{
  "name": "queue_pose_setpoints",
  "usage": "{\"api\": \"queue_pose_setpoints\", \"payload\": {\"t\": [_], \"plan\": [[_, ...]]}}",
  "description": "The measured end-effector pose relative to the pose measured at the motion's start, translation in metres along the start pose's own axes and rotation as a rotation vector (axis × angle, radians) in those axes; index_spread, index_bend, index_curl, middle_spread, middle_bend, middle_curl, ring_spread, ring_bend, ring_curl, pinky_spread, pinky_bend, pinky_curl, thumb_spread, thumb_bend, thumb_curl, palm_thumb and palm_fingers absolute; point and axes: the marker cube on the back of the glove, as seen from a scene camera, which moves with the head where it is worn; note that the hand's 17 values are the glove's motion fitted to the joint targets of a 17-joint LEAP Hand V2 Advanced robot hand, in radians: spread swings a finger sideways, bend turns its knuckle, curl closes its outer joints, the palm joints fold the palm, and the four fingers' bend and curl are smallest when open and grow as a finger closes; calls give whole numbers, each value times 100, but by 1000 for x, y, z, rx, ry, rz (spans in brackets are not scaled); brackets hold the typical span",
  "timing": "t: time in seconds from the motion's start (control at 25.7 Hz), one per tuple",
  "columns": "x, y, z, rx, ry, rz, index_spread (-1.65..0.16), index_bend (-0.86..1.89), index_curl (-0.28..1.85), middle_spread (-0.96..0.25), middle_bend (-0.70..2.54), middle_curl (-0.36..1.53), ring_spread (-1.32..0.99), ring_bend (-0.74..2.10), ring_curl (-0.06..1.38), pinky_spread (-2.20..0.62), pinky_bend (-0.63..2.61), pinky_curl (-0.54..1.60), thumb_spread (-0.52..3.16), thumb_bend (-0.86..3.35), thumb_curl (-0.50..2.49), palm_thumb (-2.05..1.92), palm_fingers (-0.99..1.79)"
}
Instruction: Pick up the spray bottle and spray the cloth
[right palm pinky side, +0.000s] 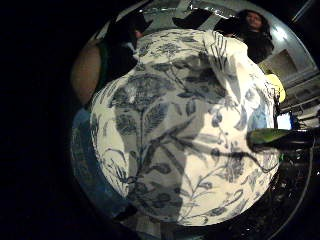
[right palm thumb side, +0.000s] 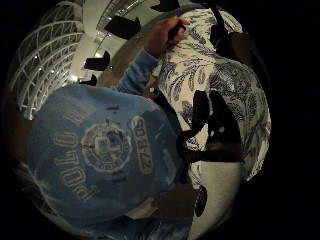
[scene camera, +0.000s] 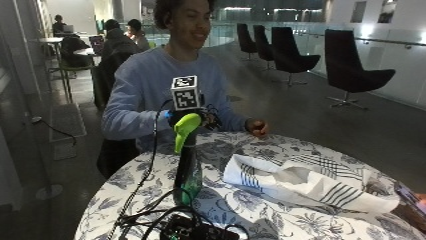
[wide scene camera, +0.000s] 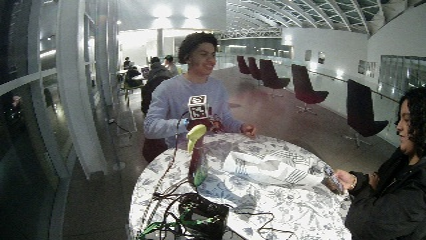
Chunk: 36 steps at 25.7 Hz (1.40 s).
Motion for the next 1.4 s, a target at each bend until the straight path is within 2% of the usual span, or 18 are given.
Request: {"api": "queue_pose_setpoints", "payload": {"t": [0.19, 0.51, 0.66, 0.82, 1.01, 1.4], "plan": [[18, 21, -13, 84, -50, 92, -33, 17, 36, -2, 21, 33, 2, 24, 28, 21, 16, 25, 118, 26, 38, 73, 77], [69, 85, -39, 339, -245, 403, -34, 6, 30, -3, 22, 35, 0, 33, 31, 19, 23, 29, 116, 18, 38, 72, 73], [112, 115, -54, 469, -435, 595, -35, 0, 25, -3, 24, 37, 0, 37, 33, 17, 28, 31, 113, 12, 37, 68, 69], [153, 130, -61, 622, -652, 648, -36, -5, 18, -3, 28, 38, 0, 42, 35, 17, 35, 34, 110, 4, 34, 61, 63], [179, 129, -57, 728, -715, 698, -36, 0, 14, -2, 31, 39, 1, 46, 36, 16, 40, 36, 108, 0, 33, 61, 58], [216, 82, -46, 758, -642, 840, -36, 9, 13, -1, 35, 40, 3, 40, 34, 17, 43, 37, 104, -4, 32, 59, 47]]}}
